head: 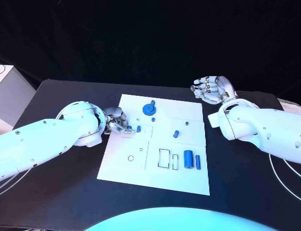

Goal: Assemble the parts on the task board

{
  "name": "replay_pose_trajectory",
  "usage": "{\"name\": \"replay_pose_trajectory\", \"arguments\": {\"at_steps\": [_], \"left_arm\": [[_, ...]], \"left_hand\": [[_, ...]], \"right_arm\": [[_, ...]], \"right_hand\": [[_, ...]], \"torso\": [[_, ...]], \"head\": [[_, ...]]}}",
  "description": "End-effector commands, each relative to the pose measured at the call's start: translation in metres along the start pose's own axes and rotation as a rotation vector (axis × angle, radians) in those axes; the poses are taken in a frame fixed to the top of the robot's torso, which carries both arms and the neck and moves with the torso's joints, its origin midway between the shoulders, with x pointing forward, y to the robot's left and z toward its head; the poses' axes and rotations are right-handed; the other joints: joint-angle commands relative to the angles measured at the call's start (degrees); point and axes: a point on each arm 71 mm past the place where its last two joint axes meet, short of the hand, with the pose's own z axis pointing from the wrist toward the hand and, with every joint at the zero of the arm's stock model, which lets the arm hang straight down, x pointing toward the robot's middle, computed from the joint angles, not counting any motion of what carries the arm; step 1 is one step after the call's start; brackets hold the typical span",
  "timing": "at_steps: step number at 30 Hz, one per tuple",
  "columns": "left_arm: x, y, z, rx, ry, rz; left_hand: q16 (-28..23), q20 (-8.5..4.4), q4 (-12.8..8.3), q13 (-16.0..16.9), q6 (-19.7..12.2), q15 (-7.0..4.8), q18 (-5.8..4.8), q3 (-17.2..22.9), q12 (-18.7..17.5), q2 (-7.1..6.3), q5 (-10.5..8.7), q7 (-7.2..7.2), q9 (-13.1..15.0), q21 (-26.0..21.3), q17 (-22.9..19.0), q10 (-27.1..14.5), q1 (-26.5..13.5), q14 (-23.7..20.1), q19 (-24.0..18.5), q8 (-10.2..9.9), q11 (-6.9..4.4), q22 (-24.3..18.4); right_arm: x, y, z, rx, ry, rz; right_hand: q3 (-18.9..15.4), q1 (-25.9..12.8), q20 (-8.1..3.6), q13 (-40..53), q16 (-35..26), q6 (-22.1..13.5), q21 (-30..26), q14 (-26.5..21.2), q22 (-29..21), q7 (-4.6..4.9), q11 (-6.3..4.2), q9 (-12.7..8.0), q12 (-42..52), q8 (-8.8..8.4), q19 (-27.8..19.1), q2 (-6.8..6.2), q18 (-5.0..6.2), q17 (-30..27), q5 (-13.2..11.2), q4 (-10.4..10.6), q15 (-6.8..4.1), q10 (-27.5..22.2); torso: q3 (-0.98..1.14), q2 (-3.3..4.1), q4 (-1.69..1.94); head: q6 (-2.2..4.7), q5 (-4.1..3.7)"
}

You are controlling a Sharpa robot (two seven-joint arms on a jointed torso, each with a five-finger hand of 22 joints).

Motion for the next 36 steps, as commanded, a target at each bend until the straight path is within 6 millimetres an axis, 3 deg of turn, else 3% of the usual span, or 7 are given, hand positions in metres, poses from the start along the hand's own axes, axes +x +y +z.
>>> {"name": "replay_pose_trajectory", "arguments": {"at_steps": [1,12,21,25,27,29,36], "left_arm": [[0.0,0.001,-0.001,-0.006,0.012,0.0],[-0.017,-0.003,-0.01,0.021,-0.025,-0.047],[-0.032,-0.01,-0.016,0.151,-0.007,-0.292],[-0.04,-0.014,-0.016,0.244,-0.067,-0.391],[-0.045,-0.017,-0.015,0.289,-0.119,-0.399],[-0.048,-0.021,-0.012,0.342,-0.178,-0.363],[-0.041,-0.04,0.001,0.482,-0.287,-0.193]], "left_hand": [[-0.23,0.05,0.06,-0.09,-0.03,0.22,0.31,-0.43,-0.21,0.39,-0.39,0.16,0.06,-0.31,7.75,-0.4,-0.1,3.41,-0.47,0.14,0.14,-0.05],[-1.01,0.3,0.09,-2.25,-1.5,0.57,0.73,-3.78,-1.19,0.81,-0.35,0.61,0.35,-1.67,6.0,-2.66,0.34,2.6,-1.97,0.55,0.55,-2.31],[-7.52,2.33,0.09,-9.6,-8.5,3.16,3.36,-8.06,-4.4,3.13,-0.04,3.59,-0.96,-12.1,-7.52,-13.08,3.2,-5.49,-12.89,0.75,3.41,-17.66],[-15.02,4.05,0.1,-11.94,-12.37,5.06,3.34,-6.68,-6.68,4.4,0.31,5.82,-4.17,-16.28,-20.59,-18.09,6.01,-15.08,-15.18,-1.28,5.46,-19.99],[-21.17,4.99,-0.93,-14.19,-13.34,5.93,3.44,-2.57,-8.79,5.25,0.37,6.79,-6.85,-19.56,-29.98,-20.63,12.48,-22.37,-16.31,-2.61,6.41,-21.97],[-23.41,5.26,-2.92,-16.83,-12.76,6.27,3.31,1.84,-11.15,4.07,-0.22,7.63,-10.06,-21.05,-33.23,-22.25,18.6,-25.18,-16.52,-4.11,6.83,-22.93],[-24.51,5.03,-8.98,-24.57,-8.38,6.25,3.46,4.14,-17.63,3.35,-1.29,7.19,-19.43,-16.65,-36.97,-20.71,23.47,-26.75,-19.34,-9.81,6.97,-19.48]], "right_arm": [[0.001,0.001,0.0,-0.008,0.015,0.001],[0.001,0.0,-0.001,-0.007,0.014,0.001],[0.001,-0.001,-0.001,-0.006,0.014,0.001],[0.001,-0.001,-0.001,-0.006,0.014,0.001],[0.001,-0.001,-0.001,-0.005,0.014,0.001],[0.001,-0.001,-0.001,-0.006,0.015,0.001],[0.003,0.0,0.0,-0.008,0.022,0.002]], "right_hand": [[-0.06,-0.04,0.14,-0.07,-0.21,0.03,-0.15,-0.12,-0.08,3.41,0.36,-0.09,-0.29,-0.3,-0.39,0.23,0.74,-0.08,0.23,-0.3,0.41,0.19],[-0.09,-0.07,0.15,-0.12,-0.26,0.01,-0.15,-0.14,-0.16,3.43,0.37,-0.11,-0.31,-0.33,-0.41,0.23,0.74,-0.14,0.22,-0.3,0.43,0.18],[-0.11,-0.11,0.17,-0.2,-0.33,0.01,-0.15,-0.16,-0.26,3.44,0.39,-0.13,-0.33,-0.36,-0.45,0.23,0.74,-0.24,0.23,-0.3,0.45,0.18],[-0.11,-0.11,0.17,-0.2,-0.33,0.01,-0.15,-0.16,-0.26,3.44,0.39,-0.13,-0.33,-0.36,-0.45,0.23,0.74,-0.24,0.23,-0.3,0.45,0.18],[-0.11,-0.11,0.17,-0.2,-0.33,0.01,-0.15,-0.16,-0.26,3.44,0.39,-0.13,-0.33,-0.36,-0.45,0.23,0.74,-0.24,0.23,-0.3,0.45,0.18],[-0.11,-0.11,0.18,-0.24,-0.36,0.01,-0.15,-0.16,-0.33,3.44,0.39,-0.14,-0.34,-0.38,-0.46,0.25,0.74,-0.29,0.24,-0.31,0.46,0.19],[0.21,0.4,0.2,-0.58,-0.58,0.39,-0.08,0.01,-0.85,3.33,0.31,-0.15,-0.4,-0.33,-0.45,0.51,0.78,-0.74,0.27,-0.8,0.42,0.33]], "torso": [[0.0,-0.02,0.0],[-0.01,-0.01,-0.05],[-0.04,0.02,-0.03],[0.0,-0.01,0.0],[0.04,-0.02,-0.01],[0.03,-0.05,0.03],[-0.01,0.04,-0.07]], "head": [[0.07,0.05],[0.46,-0.06],[0.7,-0.3],[0.77,-0.29],[0.87,-0.26],[0.94,-0.34],[1.39,-0.57]]}}
